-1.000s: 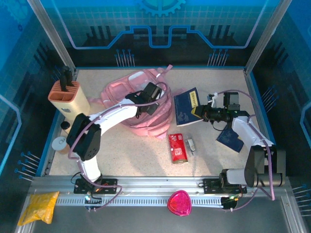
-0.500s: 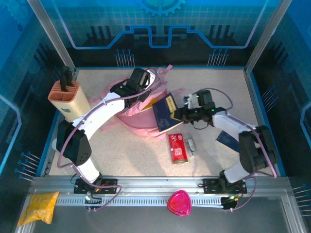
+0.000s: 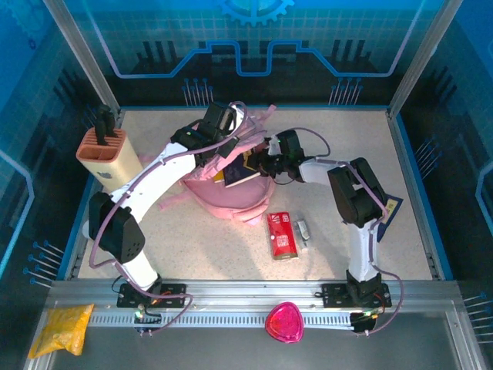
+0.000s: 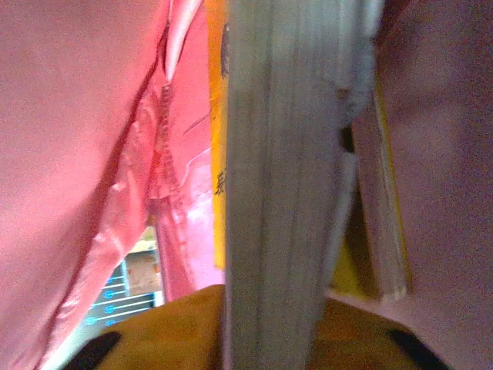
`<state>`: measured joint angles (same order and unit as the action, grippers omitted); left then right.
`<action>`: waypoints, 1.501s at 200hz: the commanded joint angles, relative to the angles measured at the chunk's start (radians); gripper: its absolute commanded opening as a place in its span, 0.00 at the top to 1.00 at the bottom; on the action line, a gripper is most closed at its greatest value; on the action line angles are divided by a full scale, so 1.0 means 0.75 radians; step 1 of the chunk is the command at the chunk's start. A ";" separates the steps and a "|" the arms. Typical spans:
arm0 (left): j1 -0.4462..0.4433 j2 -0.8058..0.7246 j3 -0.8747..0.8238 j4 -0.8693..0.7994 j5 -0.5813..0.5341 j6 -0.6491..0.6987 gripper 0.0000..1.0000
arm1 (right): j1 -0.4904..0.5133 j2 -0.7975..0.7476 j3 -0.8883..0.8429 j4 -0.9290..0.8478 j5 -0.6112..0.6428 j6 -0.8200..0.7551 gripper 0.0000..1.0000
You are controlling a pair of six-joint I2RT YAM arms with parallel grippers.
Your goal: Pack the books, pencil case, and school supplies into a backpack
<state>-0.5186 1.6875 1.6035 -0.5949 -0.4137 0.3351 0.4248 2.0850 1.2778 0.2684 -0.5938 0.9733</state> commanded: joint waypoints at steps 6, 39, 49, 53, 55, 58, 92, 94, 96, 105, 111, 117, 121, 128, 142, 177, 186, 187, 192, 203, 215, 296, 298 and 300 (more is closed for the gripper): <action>0.003 -0.075 0.074 0.122 0.011 -0.044 1.00 | 0.031 0.023 0.120 -0.110 0.097 -0.134 0.68; 0.002 -0.089 0.042 0.120 -0.003 -0.050 1.00 | 0.031 -0.140 0.018 -0.345 0.251 -0.321 0.46; 0.004 -0.099 0.028 0.122 0.011 -0.064 1.00 | 0.029 -0.221 -0.068 -0.331 0.290 -0.344 0.41; 0.006 -0.104 0.021 0.125 0.018 -0.068 1.00 | 0.029 -0.246 -0.096 -0.333 0.297 -0.357 0.39; 0.005 -0.106 0.017 0.126 0.020 -0.070 1.00 | 0.029 -0.260 -0.107 -0.334 0.302 -0.360 0.38; 0.004 -0.109 0.013 0.128 0.025 -0.071 1.00 | 0.029 -0.277 -0.117 -0.345 0.309 -0.373 0.37; 0.005 -0.132 -0.018 0.132 0.056 -0.091 1.00 | 0.040 -0.365 -0.204 -0.494 0.371 -0.457 0.44; 0.005 -0.134 -0.020 0.134 0.055 -0.091 1.00 | 0.043 -0.369 -0.212 -0.491 0.372 -0.456 0.45; 0.006 -0.135 -0.022 0.134 0.054 -0.091 1.00 | 0.046 -0.374 -0.219 -0.488 0.375 -0.454 0.47; 0.005 -0.139 -0.031 0.138 0.056 -0.094 1.00 | 0.061 -0.377 -0.235 -0.477 0.378 -0.454 0.52; 0.005 -0.141 -0.033 0.139 0.059 -0.093 1.00 | 0.073 -0.366 -0.230 -0.481 0.378 -0.457 0.56; 0.004 -0.140 -0.033 0.137 0.064 -0.095 1.00 | 0.081 -0.348 -0.218 -0.490 0.382 -0.461 0.61; 0.006 -0.138 -0.032 0.135 0.067 -0.099 1.00 | 0.085 -0.331 -0.209 -0.494 0.383 -0.461 0.65; 0.006 -0.138 -0.028 0.130 0.070 -0.103 1.00 | 0.086 -0.307 -0.190 -0.486 0.386 -0.462 0.72; 0.005 -0.138 -0.025 0.124 0.079 -0.108 1.00 | 0.090 -0.251 -0.141 -0.448 0.387 -0.455 0.80; 0.005 -0.137 -0.007 0.117 0.112 -0.129 1.00 | 0.136 -0.125 0.043 -0.341 0.407 -0.447 0.86; 0.006 -0.142 -0.019 0.136 0.118 -0.135 1.00 | 0.151 -0.102 0.072 -0.290 0.423 -0.447 0.86; 0.006 -0.143 -0.020 0.137 0.119 -0.136 1.00 | 0.153 -0.099 0.075 -0.285 0.425 -0.447 0.86; 0.008 -0.145 -0.026 0.147 0.125 -0.142 1.00 | 0.162 -0.086 0.083 -0.249 0.431 -0.447 0.84; 0.010 -0.144 -0.027 0.151 0.137 -0.152 1.00 | 0.166 -0.055 0.096 -0.183 0.426 -0.445 0.82; 0.011 -0.142 -0.025 0.142 0.133 -0.152 1.00 | 0.164 -0.032 0.118 -0.186 0.404 -0.433 0.81; 0.032 -0.179 -0.177 0.167 0.185 -0.228 1.00 | 0.050 -0.611 -0.338 -0.336 0.496 -0.546 0.50; 0.031 -0.181 -0.189 0.174 0.186 -0.229 1.00 | 0.044 -0.625 -0.344 -0.350 0.502 -0.550 0.50; 0.032 -0.182 -0.200 0.179 0.190 -0.232 1.00 | 0.038 -0.637 -0.348 -0.369 0.511 -0.553 0.49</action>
<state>-0.4992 1.6192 1.5063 -0.5632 -0.3138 0.2169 0.5129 1.7508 1.0653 0.0662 -0.2619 0.5980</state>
